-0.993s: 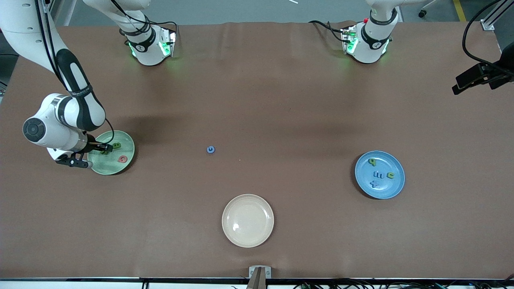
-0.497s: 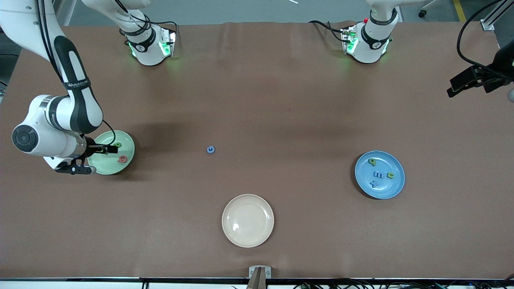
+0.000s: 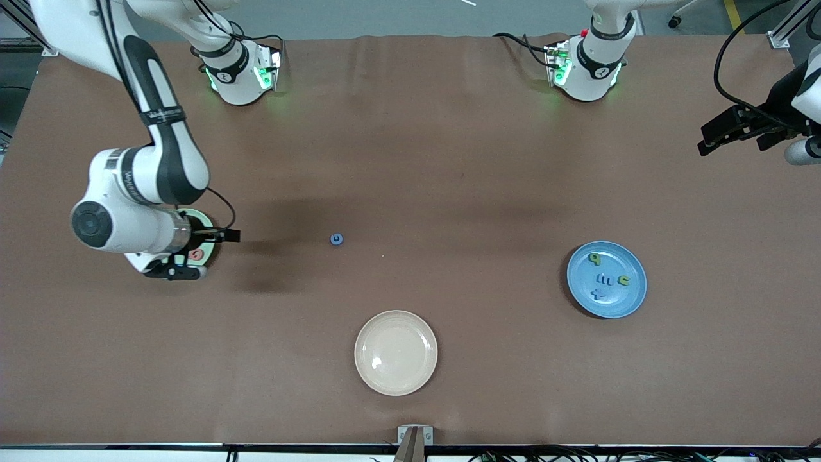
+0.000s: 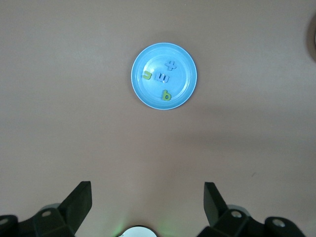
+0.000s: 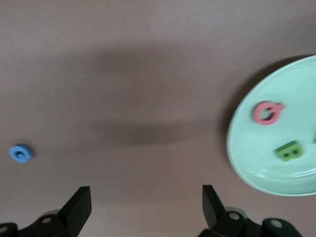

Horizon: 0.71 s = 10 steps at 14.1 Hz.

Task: Sort upper and lower case letters into plates
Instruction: 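Reach and grasp the blue G with the right gripper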

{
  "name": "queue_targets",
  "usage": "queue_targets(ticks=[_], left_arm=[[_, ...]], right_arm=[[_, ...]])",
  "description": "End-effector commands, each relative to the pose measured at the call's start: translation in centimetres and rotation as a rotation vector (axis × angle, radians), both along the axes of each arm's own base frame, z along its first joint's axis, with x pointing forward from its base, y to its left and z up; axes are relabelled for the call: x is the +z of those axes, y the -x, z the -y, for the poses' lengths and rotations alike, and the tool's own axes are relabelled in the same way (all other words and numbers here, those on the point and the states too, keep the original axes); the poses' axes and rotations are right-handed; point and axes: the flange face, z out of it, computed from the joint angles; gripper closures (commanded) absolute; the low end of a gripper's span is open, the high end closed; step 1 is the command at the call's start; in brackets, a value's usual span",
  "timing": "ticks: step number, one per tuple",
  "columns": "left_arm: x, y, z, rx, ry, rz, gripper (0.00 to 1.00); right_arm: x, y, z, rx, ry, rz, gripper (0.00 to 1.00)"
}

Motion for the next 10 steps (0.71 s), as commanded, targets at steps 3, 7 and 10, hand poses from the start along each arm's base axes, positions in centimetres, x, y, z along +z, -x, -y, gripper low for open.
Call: queue_targets(ticks=[3, 7, 10], left_arm=[[0.3, 0.8, -0.2, -0.014, -0.002, 0.015, 0.0], [-0.2, 0.8, -0.2, -0.016, -0.004, 0.006, 0.0], [-0.2, 1.2, -0.2, -0.016, -0.006, 0.003, 0.0]], right_arm=[[-2.3, 2.5, -10.1, -0.126, -0.007, 0.111, 0.01], [-4.3, 4.5, -17.4, -0.171, -0.022, 0.16, 0.01], [-8.0, 5.8, -20.3, -0.137, 0.001, 0.182, 0.03]])
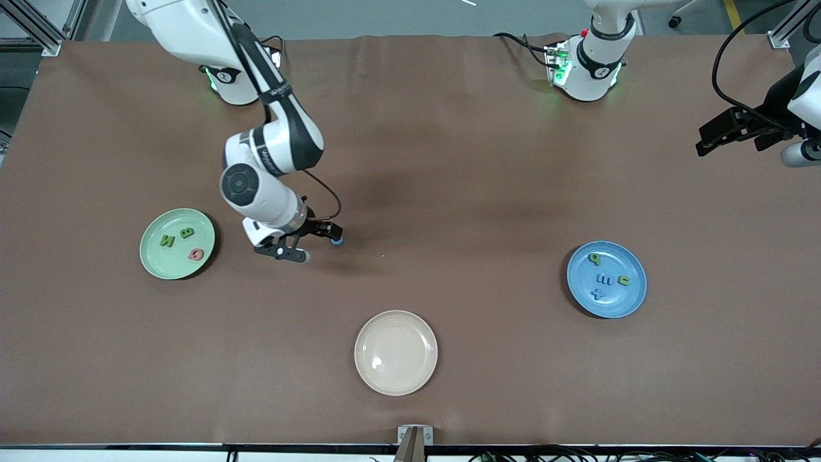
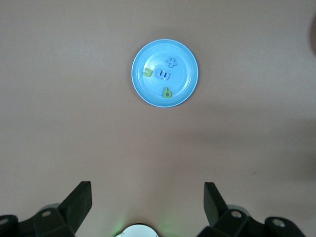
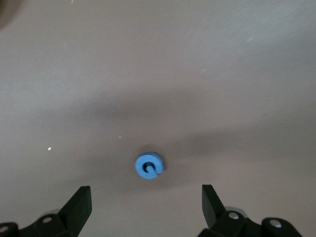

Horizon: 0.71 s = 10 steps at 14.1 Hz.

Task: Sort upper and lower case letters into plates
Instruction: 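Reach and grasp the blue G with the right gripper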

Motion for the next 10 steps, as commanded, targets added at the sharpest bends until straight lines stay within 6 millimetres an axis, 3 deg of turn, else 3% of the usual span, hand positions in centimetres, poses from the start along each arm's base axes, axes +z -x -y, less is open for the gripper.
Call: queue_targets(ticks=[1, 6, 10], left_arm=[[0.3, 1.1, -0.1, -0.016, -0.005, 0.015, 0.0], [-0.1, 1.2, -0.1, -0.016, -0.006, 0.006, 0.0], [0.0, 1.2, 0.0, -0.019, -0.007, 0.007, 0.0]], right_arm=[[-2.9, 0.6, -1.2, -0.031, 0.017, 0.009, 0.03], [-5.4, 1.3, -2.9, 0.0, 0.044, -0.003, 0.08], [-6.1, 1.3, -3.0, 0.008, 0.058, -0.004, 0.25]])
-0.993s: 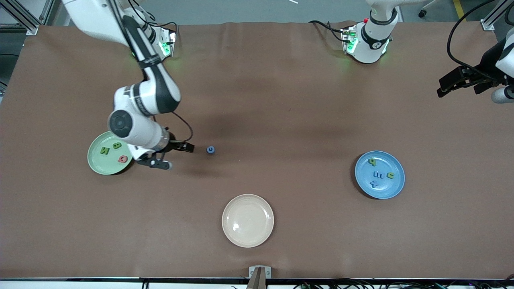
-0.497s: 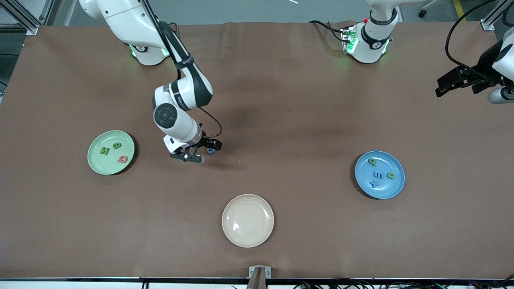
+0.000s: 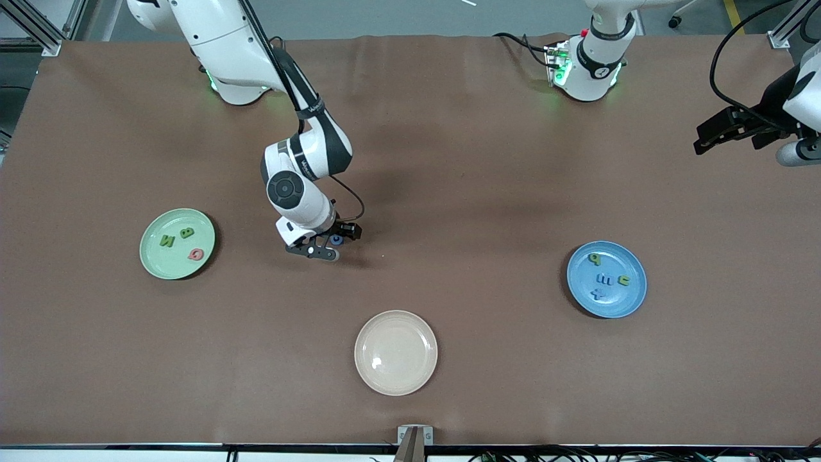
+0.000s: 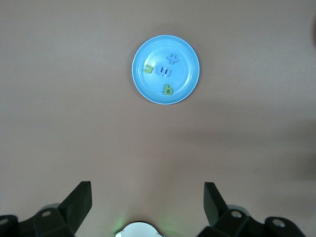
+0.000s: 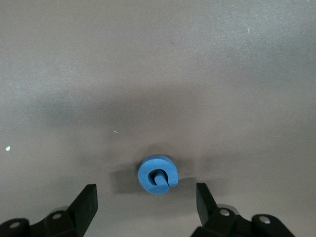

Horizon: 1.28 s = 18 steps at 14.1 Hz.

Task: Sort upper and lower case letters into plates
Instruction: 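Reach and grasp the blue G with the right gripper, then carry the blue G onto the green plate and open the right gripper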

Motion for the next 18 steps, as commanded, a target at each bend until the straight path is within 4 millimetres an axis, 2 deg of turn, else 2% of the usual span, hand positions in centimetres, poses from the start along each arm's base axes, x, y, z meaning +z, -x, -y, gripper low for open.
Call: queue_targets(ticks=[1, 7, 9, 14, 16, 18], left_arm=[[0.4, 0.9, 0.0, -0.019, -0.005, 0.017, 0.0], [0.5, 0.9, 0.8, -0.033, -0.005, 0.027, 0.0], [0.5, 0.8, 1.1, -0.039, -0.005, 0.031, 0.0], [0.4, 0.7, 1.3, -0.042, -0.004, 0.03, 0.0], [0.2, 0.3, 1.4, -0.044, -0.003, 0.04, 0.0], [0.2, 0.3, 1.5, -0.045, -0.001, 0.042, 0.0]], right_arm=[[-0.5, -0.3, -0.1, -0.015, 0.011, 0.004, 0.28], [-1.1, -0.5, -0.2, -0.003, 0.054, 0.025, 0.4], [-1.0, -0.6, -0.1, -0.004, 0.054, 0.026, 0.54], [-1.1, -0.6, 0.0, -0.007, 0.056, 0.026, 0.81], [-0.8, -0.7, 0.1, -0.009, 0.052, 0.029, 0.86], [0.3, -1.5, 1.1, -0.027, 0.05, 0.033, 0.87]])
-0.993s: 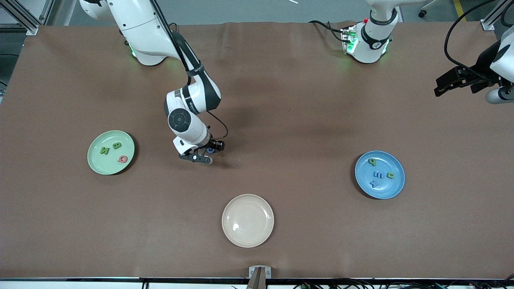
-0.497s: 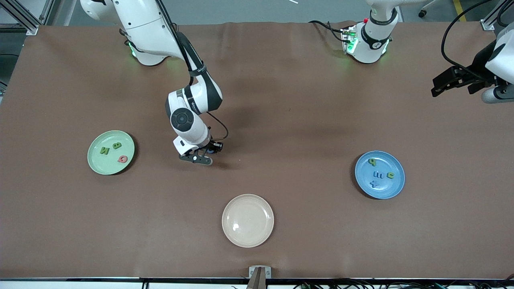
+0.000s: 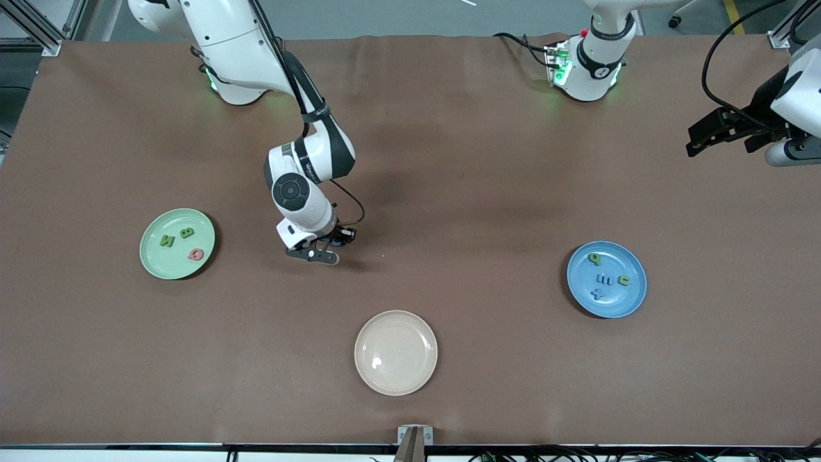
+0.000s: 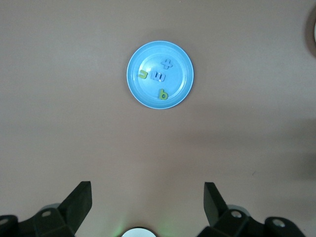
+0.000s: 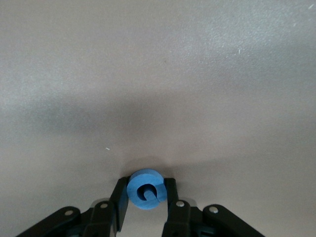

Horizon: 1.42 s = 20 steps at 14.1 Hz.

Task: Sort upper and lower case letters into plates
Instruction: 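Carry the blue G onto the green plate and open the right gripper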

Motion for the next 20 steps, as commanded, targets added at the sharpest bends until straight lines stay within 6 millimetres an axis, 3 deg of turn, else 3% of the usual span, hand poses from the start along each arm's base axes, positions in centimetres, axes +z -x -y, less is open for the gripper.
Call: queue_targets(ticks=[1, 2, 5, 7, 12, 15, 17, 20], left_arm=[[0.2, 0.5, 0.2, -0.023, -0.004, 0.016, 0.0], [0.2, 0.5, 0.3, -0.025, -0.004, 0.017, 0.0], [0.0, 0.5, 0.7, -0.03, -0.004, 0.014, 0.0], [0.0, 0.5, 0.7, -0.03, -0.004, 0.014, 0.0], [0.2, 0.6, 0.6, -0.03, -0.003, 0.015, 0.0], [0.4, 0.8, 0.4, -0.025, -0.004, 0.017, 0.0], [0.4, 0.8, 0.4, -0.025, -0.004, 0.018, 0.0], [0.4, 0.8, 0.3, -0.023, -0.004, 0.015, 0.0]], right_arm=[[2.1, -1.0, 1.7, -0.039, -0.006, 0.013, 0.87], [3.0, -0.8, 2.8, -0.041, -0.005, -0.003, 0.87], [7.4, -0.4, 9.1, 0.023, -0.031, -0.003, 0.87], [8.2, 0.0, 14.0, 0.077, -0.038, 0.001, 0.87], [8.0, -1.1, 26.5, 0.196, -0.01, 0.012, 0.87], [6.8, -1.7, 33.9, 0.281, 0.007, 0.013, 0.87], [6.0, -1.7, 37.7, 0.317, 0.027, 0.024, 0.87], [3.9, -2.7, 40.6, 0.365, 0.093, 0.036, 0.87]])
